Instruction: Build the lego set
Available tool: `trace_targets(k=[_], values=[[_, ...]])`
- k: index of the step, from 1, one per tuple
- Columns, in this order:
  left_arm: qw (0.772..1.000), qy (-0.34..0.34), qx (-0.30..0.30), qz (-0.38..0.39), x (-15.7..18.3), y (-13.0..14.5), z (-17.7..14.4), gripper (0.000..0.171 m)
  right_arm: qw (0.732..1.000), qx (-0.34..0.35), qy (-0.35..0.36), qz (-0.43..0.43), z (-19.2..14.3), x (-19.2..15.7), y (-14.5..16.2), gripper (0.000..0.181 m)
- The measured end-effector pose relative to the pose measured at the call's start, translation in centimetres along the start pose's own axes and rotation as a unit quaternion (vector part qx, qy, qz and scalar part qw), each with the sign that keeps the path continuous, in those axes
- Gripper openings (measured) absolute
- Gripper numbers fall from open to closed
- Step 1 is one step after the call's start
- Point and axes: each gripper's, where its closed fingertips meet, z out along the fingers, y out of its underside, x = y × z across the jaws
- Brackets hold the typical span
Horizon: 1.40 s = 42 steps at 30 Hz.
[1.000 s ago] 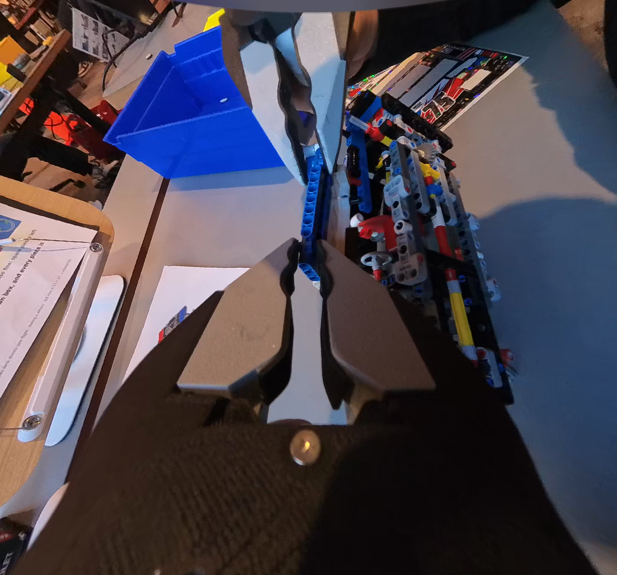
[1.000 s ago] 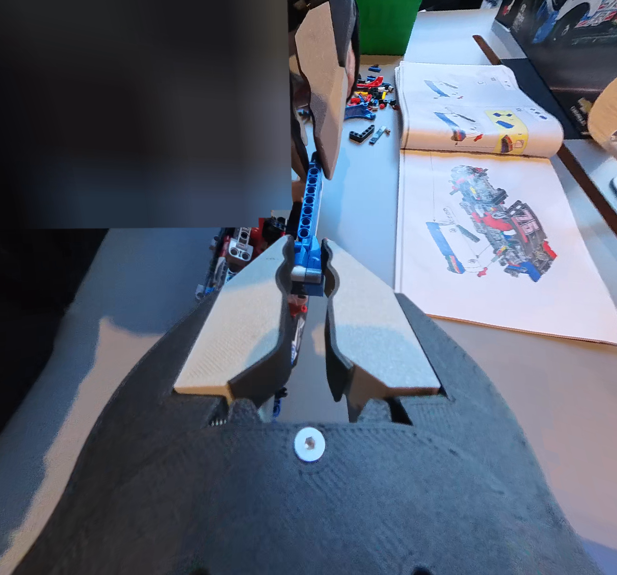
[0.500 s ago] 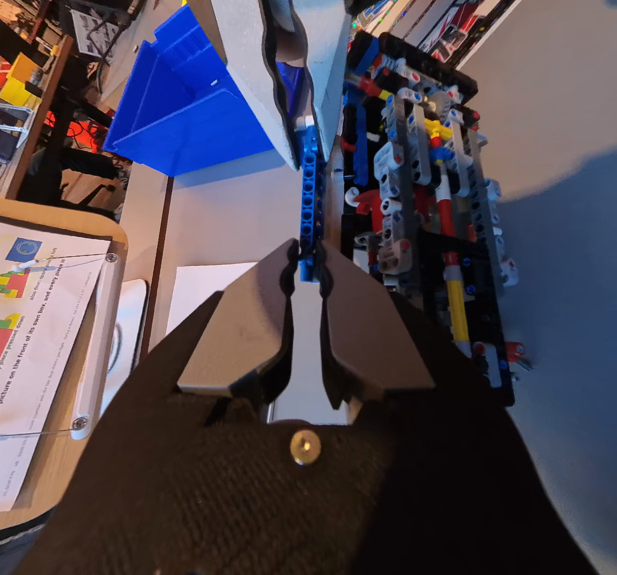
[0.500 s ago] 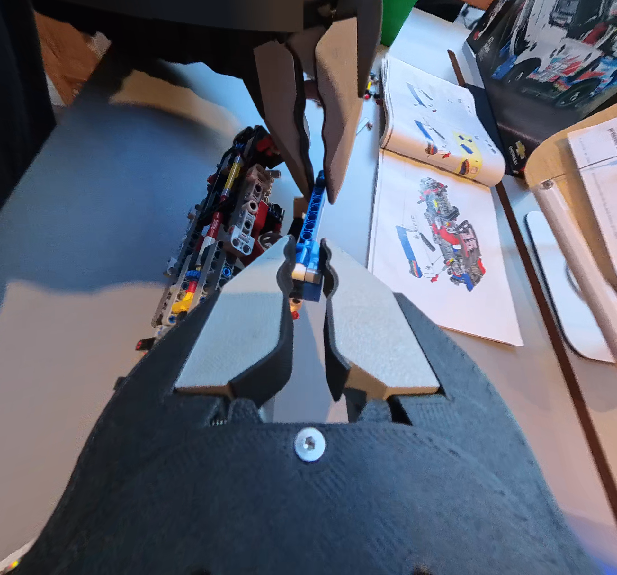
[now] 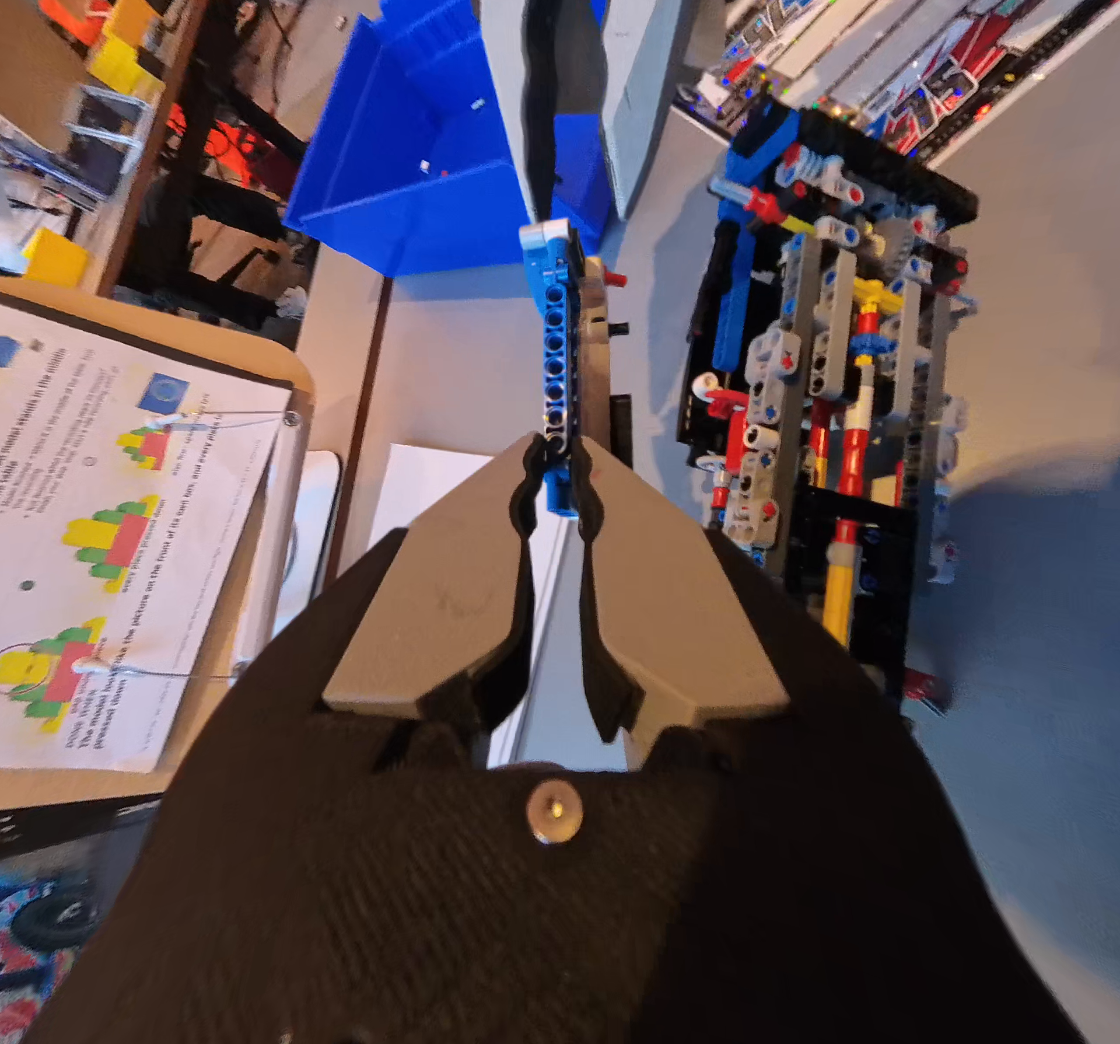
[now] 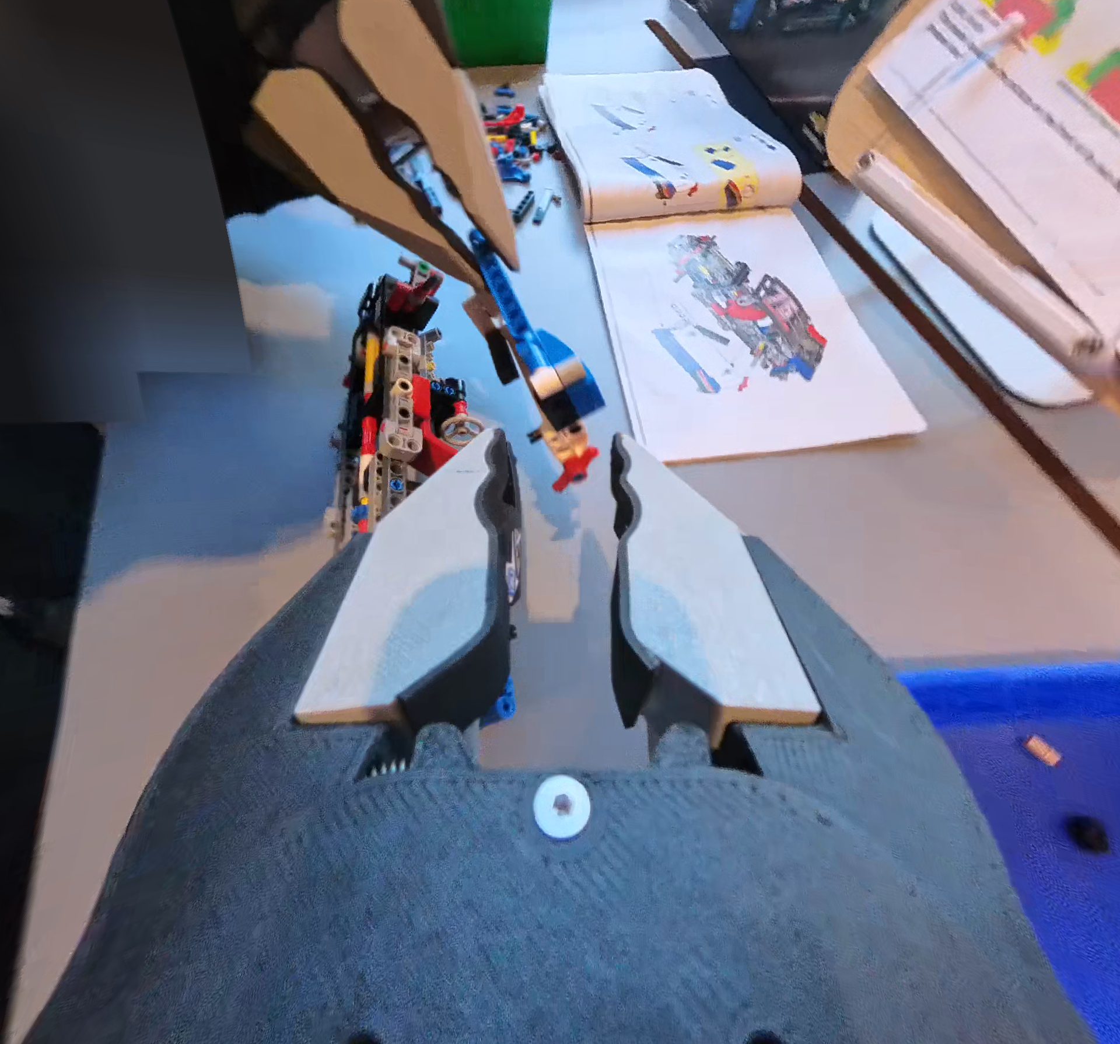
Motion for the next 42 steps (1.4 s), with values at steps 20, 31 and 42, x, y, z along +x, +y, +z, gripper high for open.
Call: trace_targets(k=[20,31,42], values=[[0.985,-0.137,0.027,0.098,0.8,-6.8,-5.7,0.005,0.972,0.110,-0.036,0.206,-2.2,-4.0,-2.9,0.019],[0.981,-0.142,0.014,0.132,1.2,-7.2,-5.4,0.005,0.958,0.104,-0.081,0.254,-3.2,-3.6,-2.6,0.002],[0.969,-0.166,0.005,0.183,1.0,-7.1,-5.0,0.005,0.921,0.139,-0.144,0.334,-3.6,-3.4,-2.6,0.005]])
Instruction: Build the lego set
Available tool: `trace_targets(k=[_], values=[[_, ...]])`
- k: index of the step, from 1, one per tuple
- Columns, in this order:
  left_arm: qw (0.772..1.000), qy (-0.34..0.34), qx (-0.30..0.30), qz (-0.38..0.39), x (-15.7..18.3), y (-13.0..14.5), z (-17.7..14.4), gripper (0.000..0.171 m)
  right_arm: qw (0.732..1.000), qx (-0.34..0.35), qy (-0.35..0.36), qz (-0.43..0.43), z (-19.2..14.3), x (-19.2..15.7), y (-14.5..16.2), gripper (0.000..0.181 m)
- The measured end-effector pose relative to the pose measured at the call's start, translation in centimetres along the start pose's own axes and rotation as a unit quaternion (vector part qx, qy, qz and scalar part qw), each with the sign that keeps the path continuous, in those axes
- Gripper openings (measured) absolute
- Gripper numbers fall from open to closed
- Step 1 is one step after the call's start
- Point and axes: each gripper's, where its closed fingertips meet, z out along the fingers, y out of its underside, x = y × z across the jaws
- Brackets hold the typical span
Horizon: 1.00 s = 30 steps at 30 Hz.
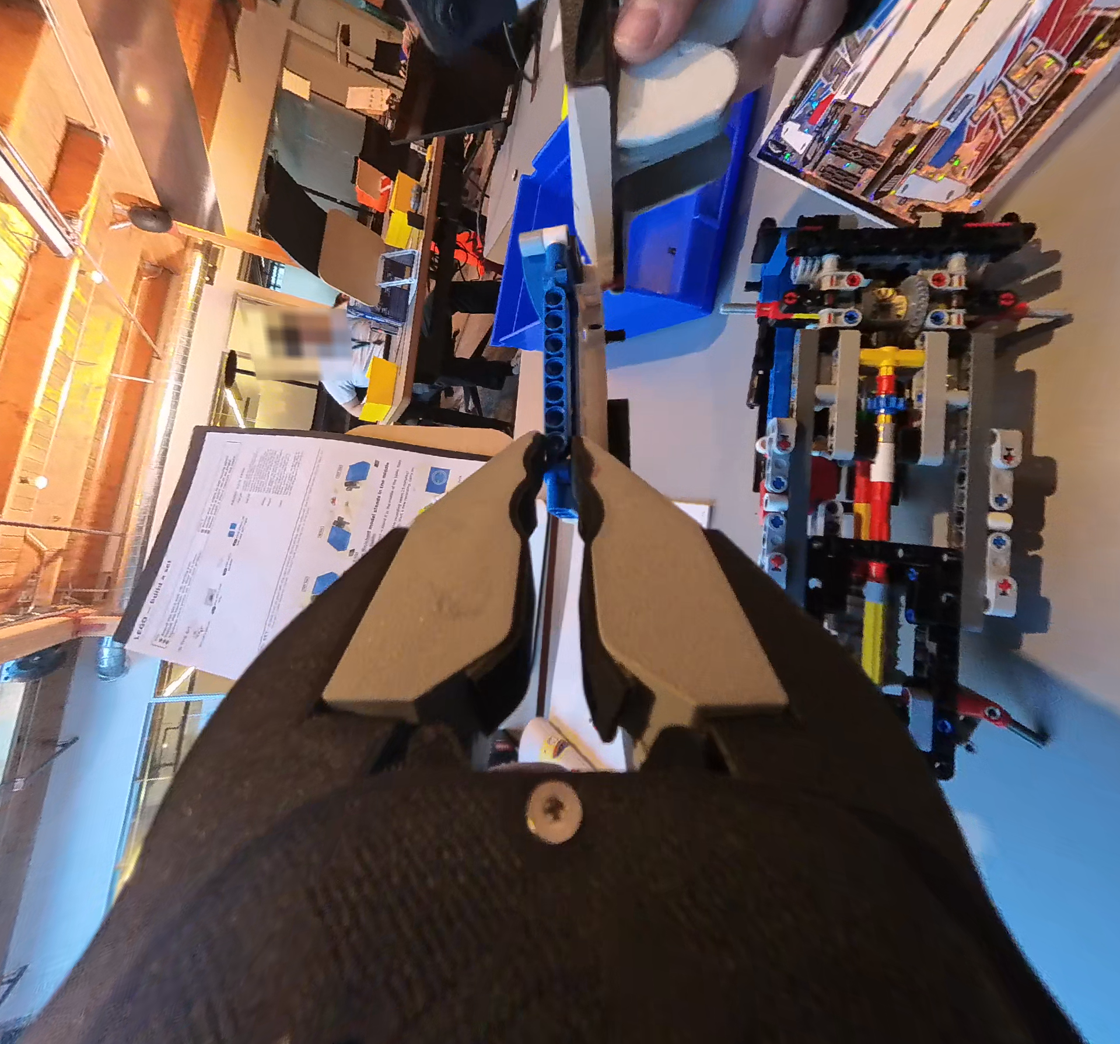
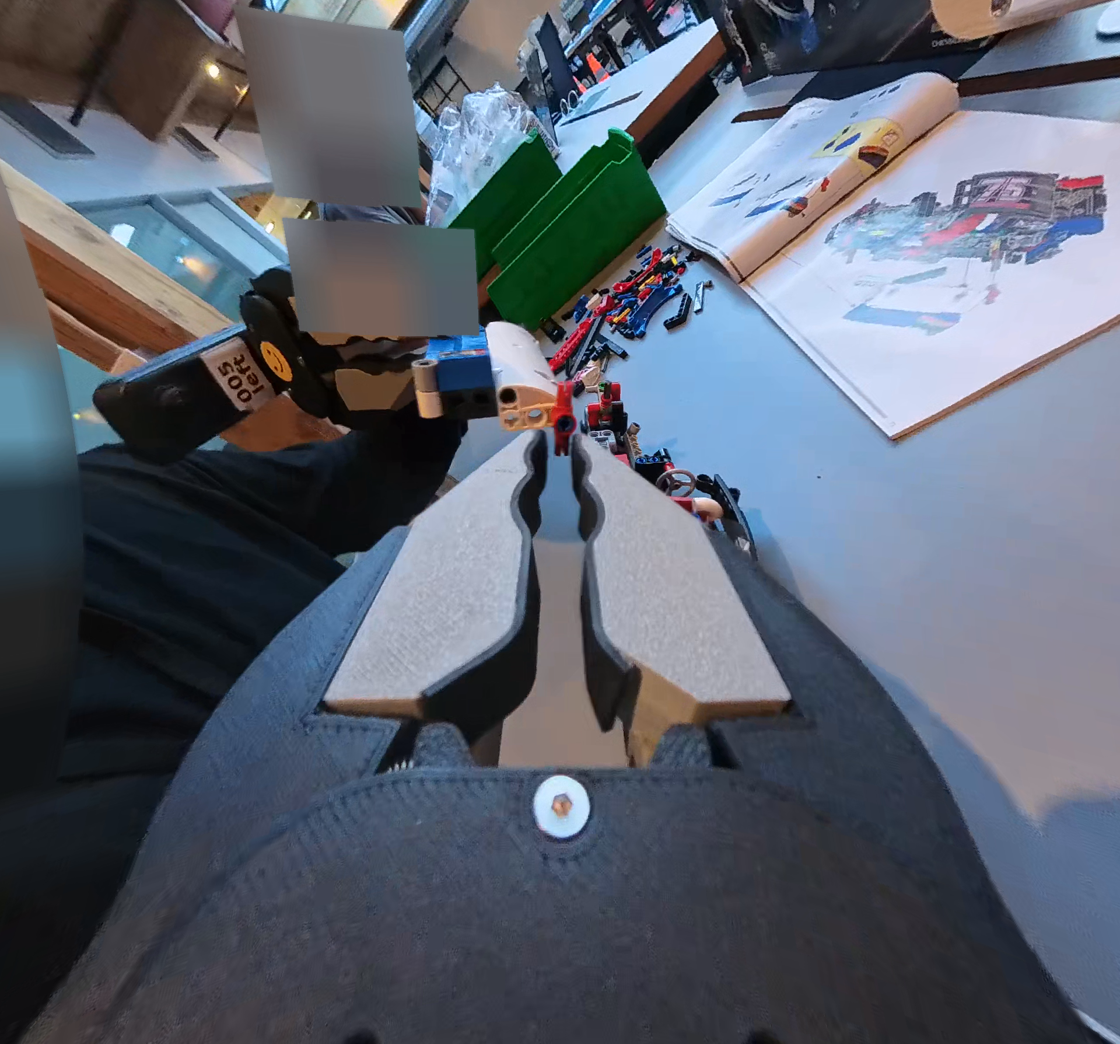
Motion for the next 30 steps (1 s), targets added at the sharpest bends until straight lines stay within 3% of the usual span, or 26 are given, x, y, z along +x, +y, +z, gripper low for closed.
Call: trace_targets(k=[9,17,19,25,30], values=[[0.999,0.025,0.008,-0.030,0.1,0.8,0.4,0.006,0.992,0.012,0.060,-0.108,-2.7,0.0,-1.0,0.034],[0.998,0.061,-0.007,-0.028,1.6,2.8,2.2,0.005,0.941,-0.079,0.185,-0.273,-1.8,3.0,0.5,0.046],[0.997,0.070,-0.014,-0.033,2.1,3.4,2.6,0.005,0.935,-0.093,0.183,-0.288,-1.5,3.3,1.2,0.054],[0.996,0.084,-0.024,-0.012,3.6,4.4,3.4,0.005,0.904,-0.104,0.197,-0.366,-1.3,3.2,2.2,0.055],[0.995,0.094,-0.012,-0.002,4.1,4.0,3.4,0.005,0.904,-0.113,0.175,-0.374,-1.0,2.7,2.6,0.058]])
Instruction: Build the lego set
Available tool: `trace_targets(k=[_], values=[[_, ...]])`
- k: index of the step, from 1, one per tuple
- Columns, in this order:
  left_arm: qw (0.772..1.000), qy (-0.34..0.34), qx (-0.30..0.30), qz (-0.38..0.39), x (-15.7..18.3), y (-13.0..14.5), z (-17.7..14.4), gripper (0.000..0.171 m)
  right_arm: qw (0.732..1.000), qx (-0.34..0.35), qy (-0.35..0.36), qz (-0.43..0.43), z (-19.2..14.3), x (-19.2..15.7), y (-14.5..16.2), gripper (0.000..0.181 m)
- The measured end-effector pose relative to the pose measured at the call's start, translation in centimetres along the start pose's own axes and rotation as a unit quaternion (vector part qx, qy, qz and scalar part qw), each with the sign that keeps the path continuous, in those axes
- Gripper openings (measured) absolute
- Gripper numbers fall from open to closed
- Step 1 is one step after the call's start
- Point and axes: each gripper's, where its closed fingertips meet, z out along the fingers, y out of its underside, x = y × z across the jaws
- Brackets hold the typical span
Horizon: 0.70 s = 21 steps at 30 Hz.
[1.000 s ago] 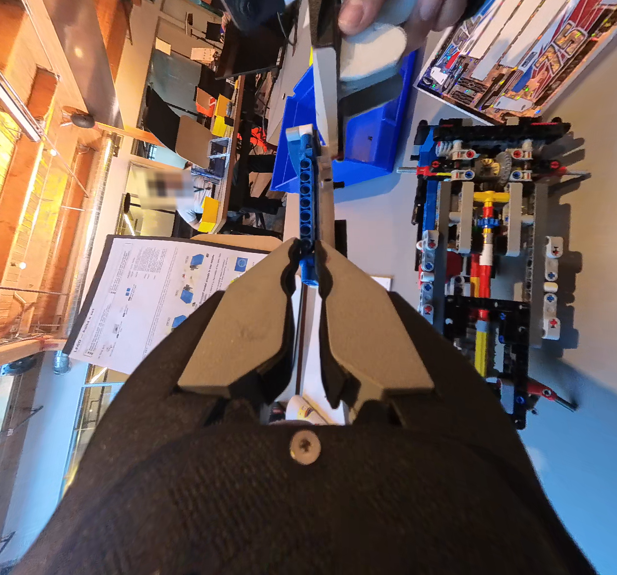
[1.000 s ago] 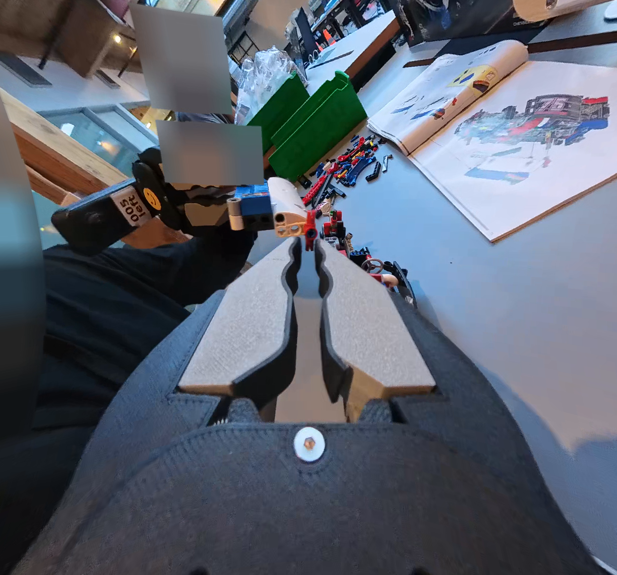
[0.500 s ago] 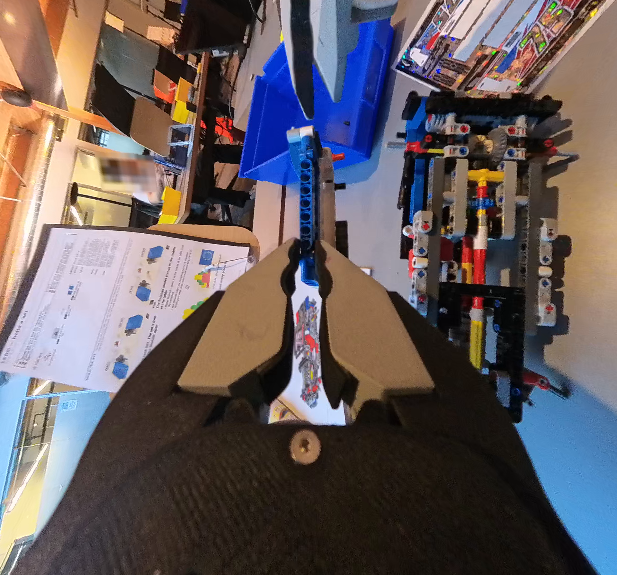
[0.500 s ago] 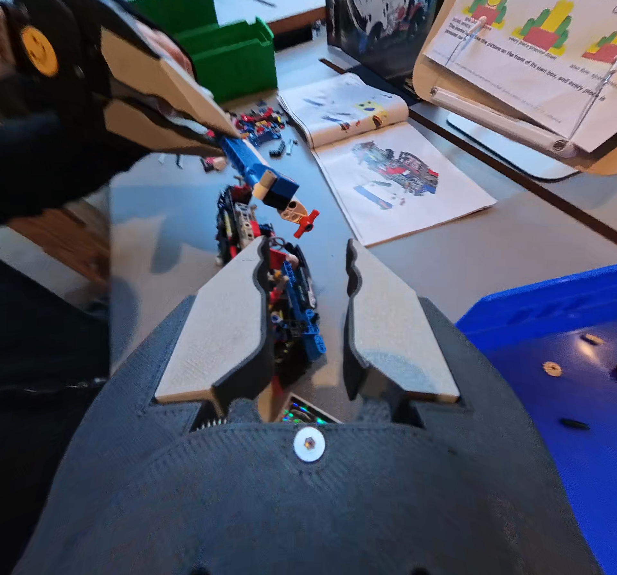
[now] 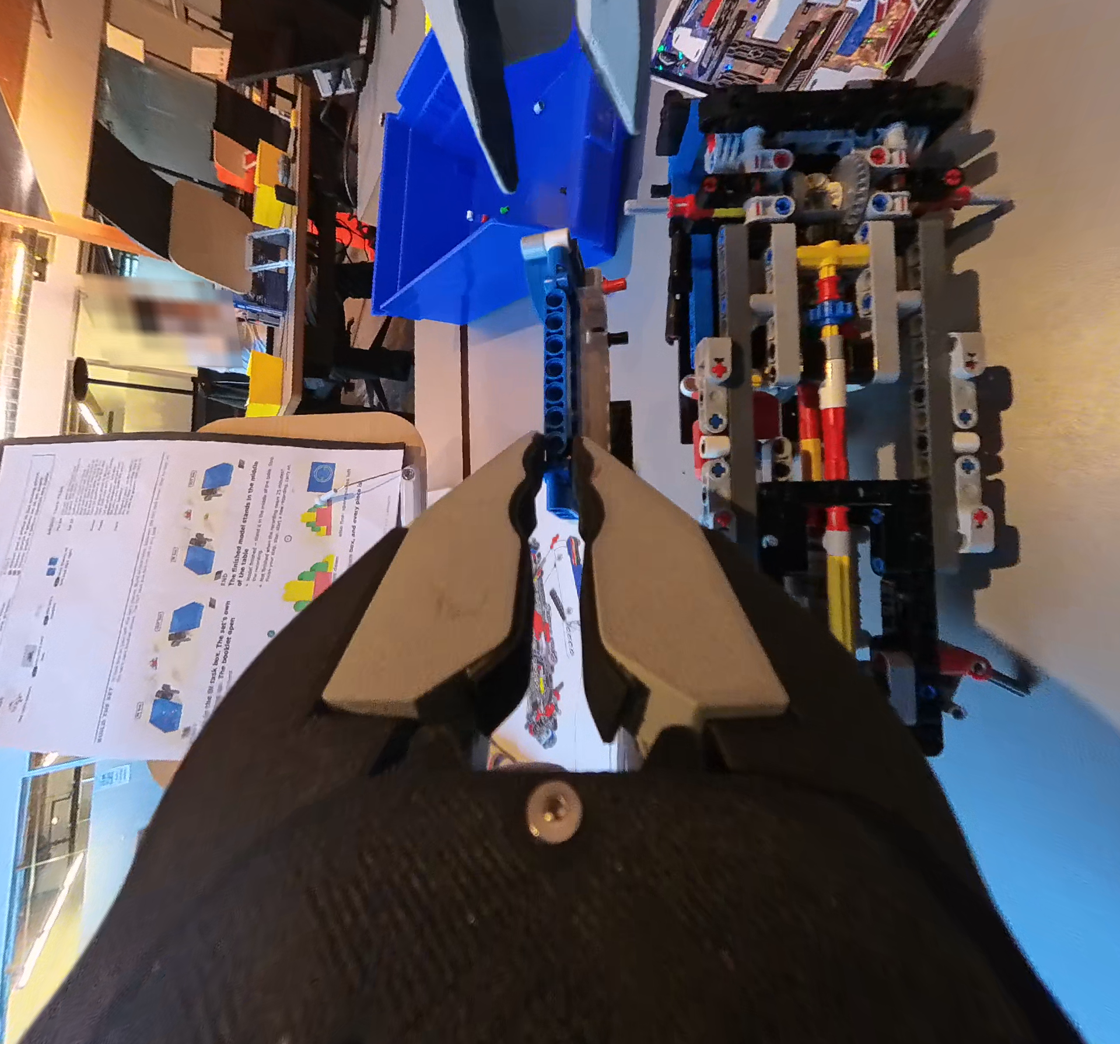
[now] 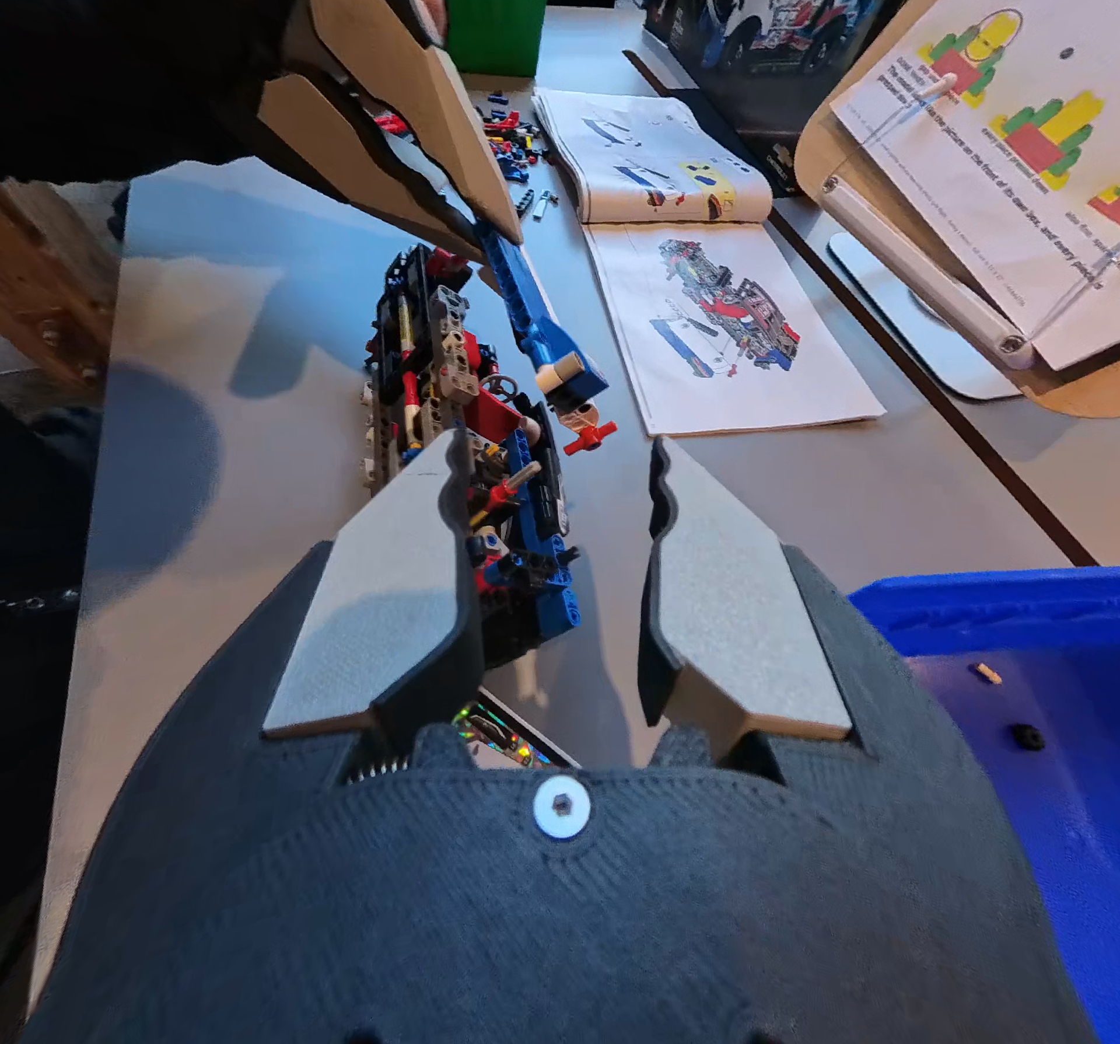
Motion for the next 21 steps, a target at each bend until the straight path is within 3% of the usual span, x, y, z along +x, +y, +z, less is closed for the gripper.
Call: trace_targets(k=[3,6,10,15,18,21], values=[[1.000,0.003,0.007,0.010,0.2,0.1,0.1,0.006,1.000,0.001,-0.023,-0.012,0.4,-1.2,-0.1,0.067],[1.000,0.007,0.003,0.009,0.5,0.9,0.4,0.006,0.998,-0.032,-0.004,-0.057,1.2,-1.8,0.7,0.070],[1.000,0.016,0.009,0.000,0.9,1.2,0.6,0.006,0.991,-0.073,0.026,-0.111,1.3,-1.6,1.5,0.056],[1.000,0.024,0.013,0.003,1.1,1.0,0.7,0.006,0.999,-0.031,0.012,-0.043,0.3,1.2,0.1,0.057],[0.999,0.029,0.023,0.007,1.3,0.7,0.6,0.006,0.999,-0.031,0.032,-0.006,0.2,3.6,0.0,0.048],[0.999,0.028,0.034,0.016,1.5,0.6,0.5,0.006,0.999,-0.046,0.029,0.001,1.0,3.8,0.0,0.036]])
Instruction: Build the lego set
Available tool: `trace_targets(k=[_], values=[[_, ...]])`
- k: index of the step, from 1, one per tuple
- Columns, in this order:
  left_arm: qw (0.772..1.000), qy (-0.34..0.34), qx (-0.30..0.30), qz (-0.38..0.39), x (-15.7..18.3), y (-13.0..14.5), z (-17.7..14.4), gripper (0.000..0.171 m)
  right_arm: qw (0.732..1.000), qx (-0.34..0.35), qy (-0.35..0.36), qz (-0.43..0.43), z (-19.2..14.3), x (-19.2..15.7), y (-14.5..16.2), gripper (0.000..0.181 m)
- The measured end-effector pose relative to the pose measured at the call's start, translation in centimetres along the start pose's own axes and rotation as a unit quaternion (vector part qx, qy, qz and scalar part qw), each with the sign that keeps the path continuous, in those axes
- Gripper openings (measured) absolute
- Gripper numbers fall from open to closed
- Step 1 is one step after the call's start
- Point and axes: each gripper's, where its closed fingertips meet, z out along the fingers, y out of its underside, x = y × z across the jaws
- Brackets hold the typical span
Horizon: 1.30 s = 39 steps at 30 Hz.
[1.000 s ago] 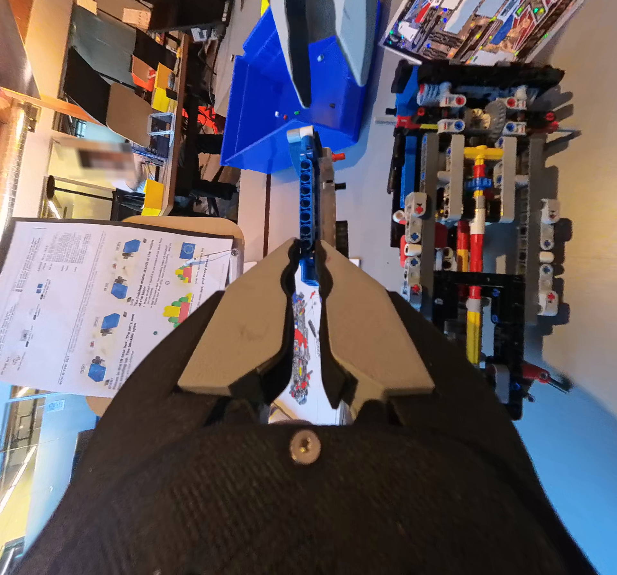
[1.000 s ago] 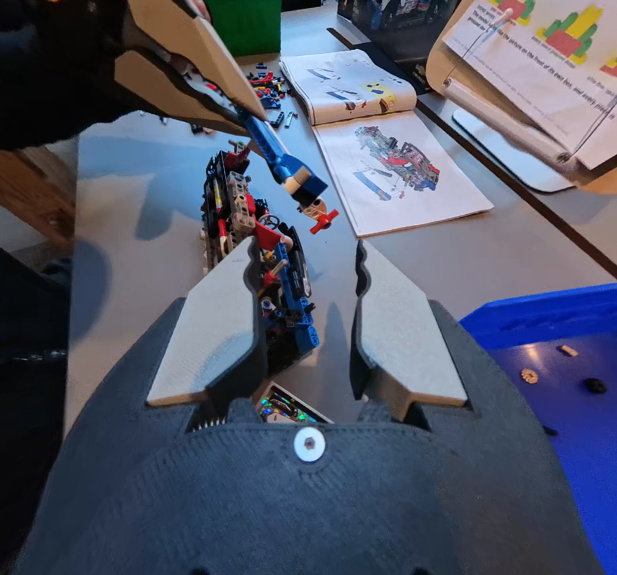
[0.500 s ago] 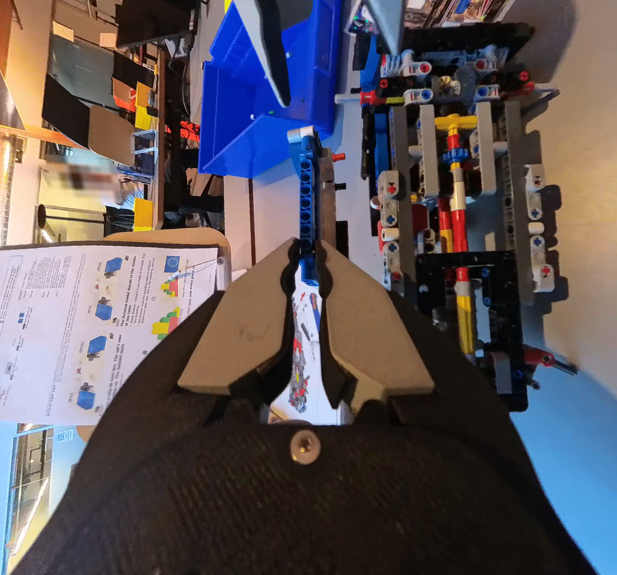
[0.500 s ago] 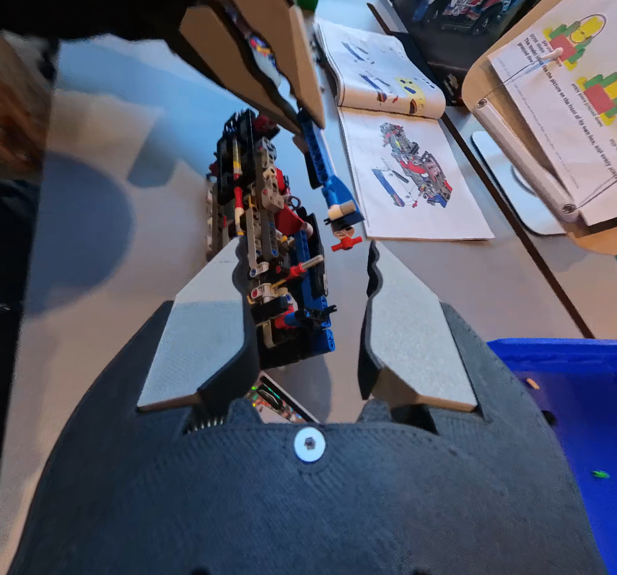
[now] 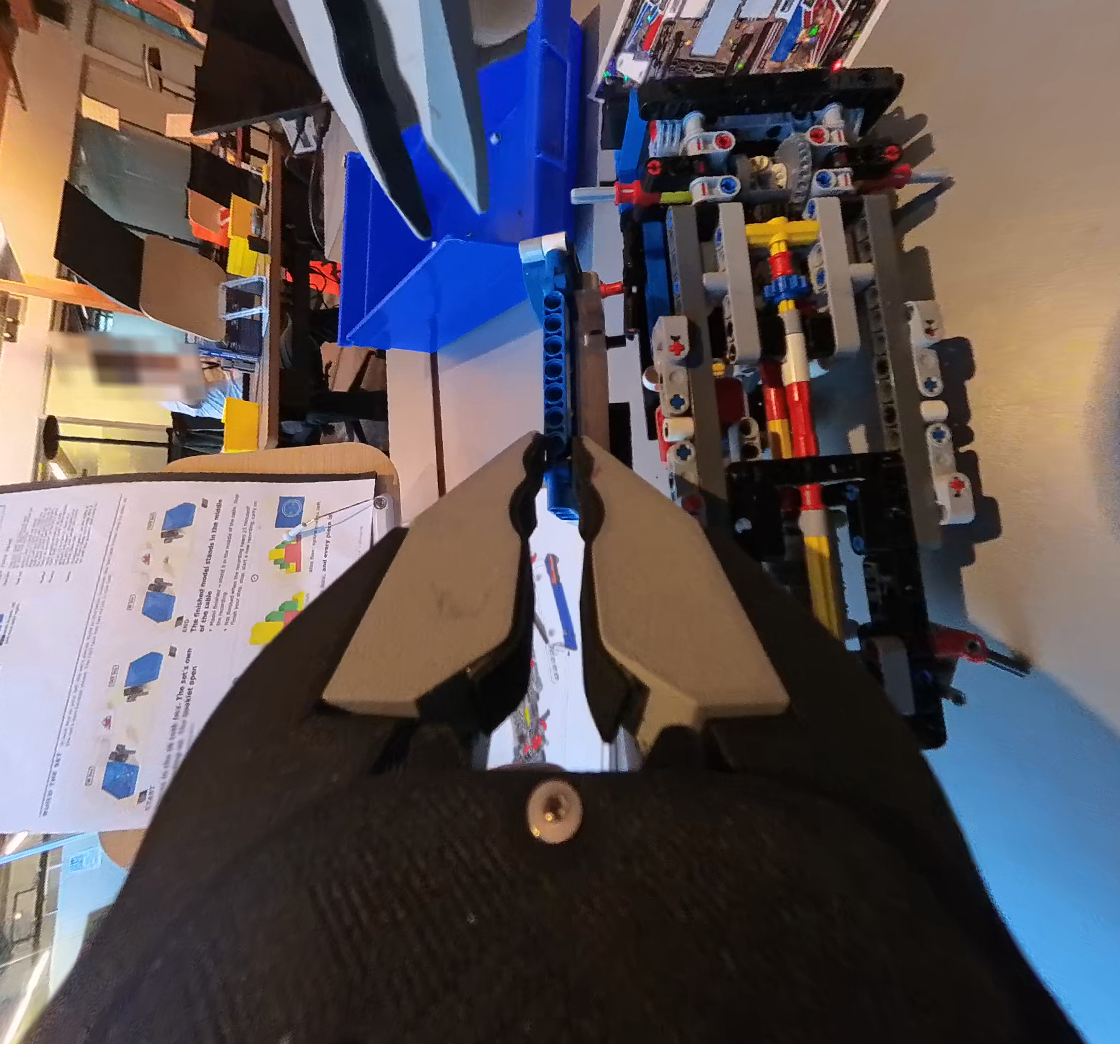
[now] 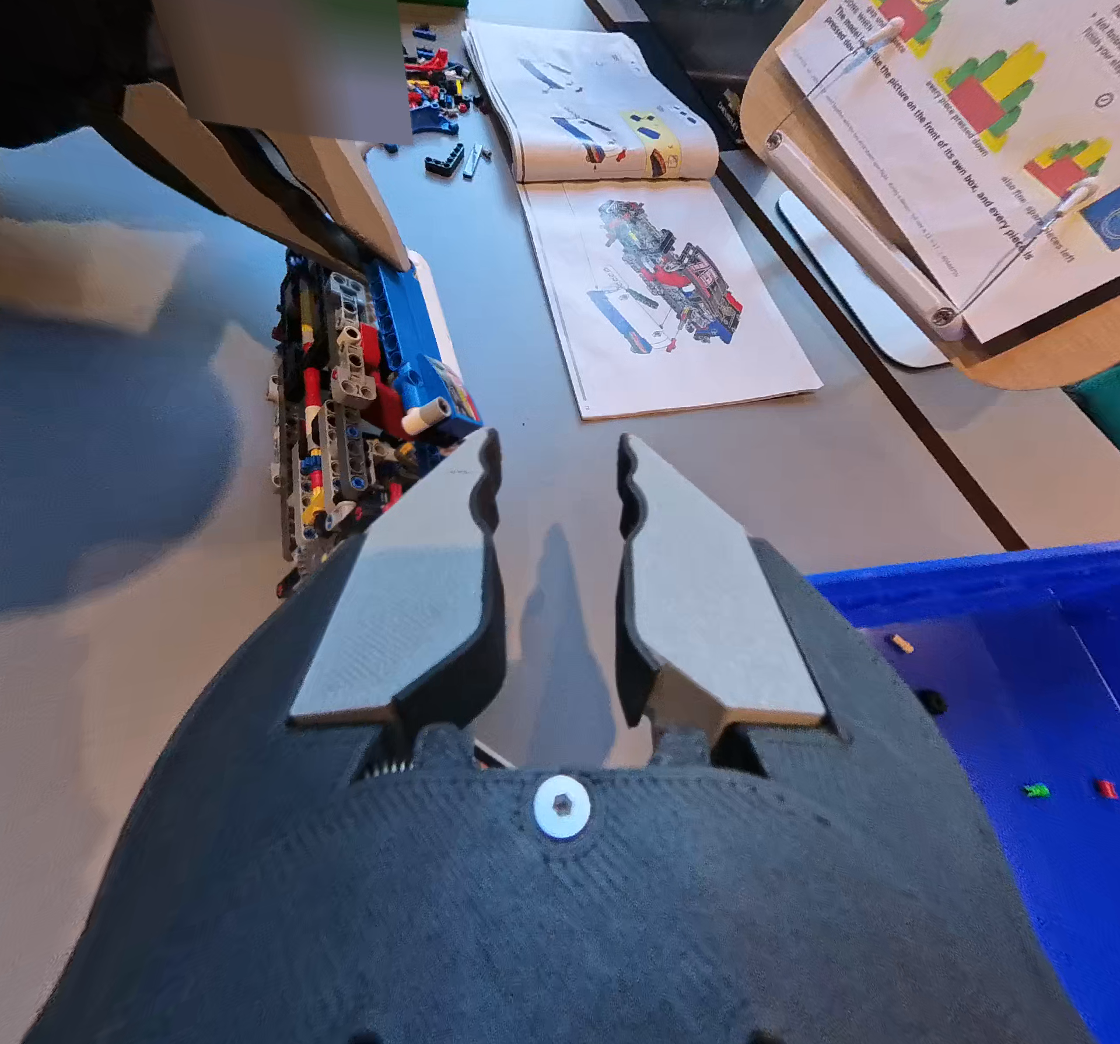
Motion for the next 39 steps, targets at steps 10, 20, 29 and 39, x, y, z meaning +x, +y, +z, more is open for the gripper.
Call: trace_targets(k=[10,20,29,39], values=[[1.000,-0.025,0.004,0.014,0.0,0.2,0.0,0.006,0.977,0.010,-0.150,0.152,1.8,-0.2,1.5,0.033],[0.991,-0.118,-0.033,-0.050,-2.2,3.1,-4.1,0.006,0.929,0.001,-0.264,0.259,-1.2,-3.3,4.9,0.079],[0.984,-0.128,-0.043,-0.120,-2.4,5.5,-6.4,0.006,0.948,-0.063,-0.225,0.214,1.2,-7.4,8.2,0.077],[0.968,-0.137,-0.068,-0.197,-1.3,7.8,-9.6,0.006,0.952,-0.031,-0.258,0.163,2.1,-9.2,6.6,0.061]])
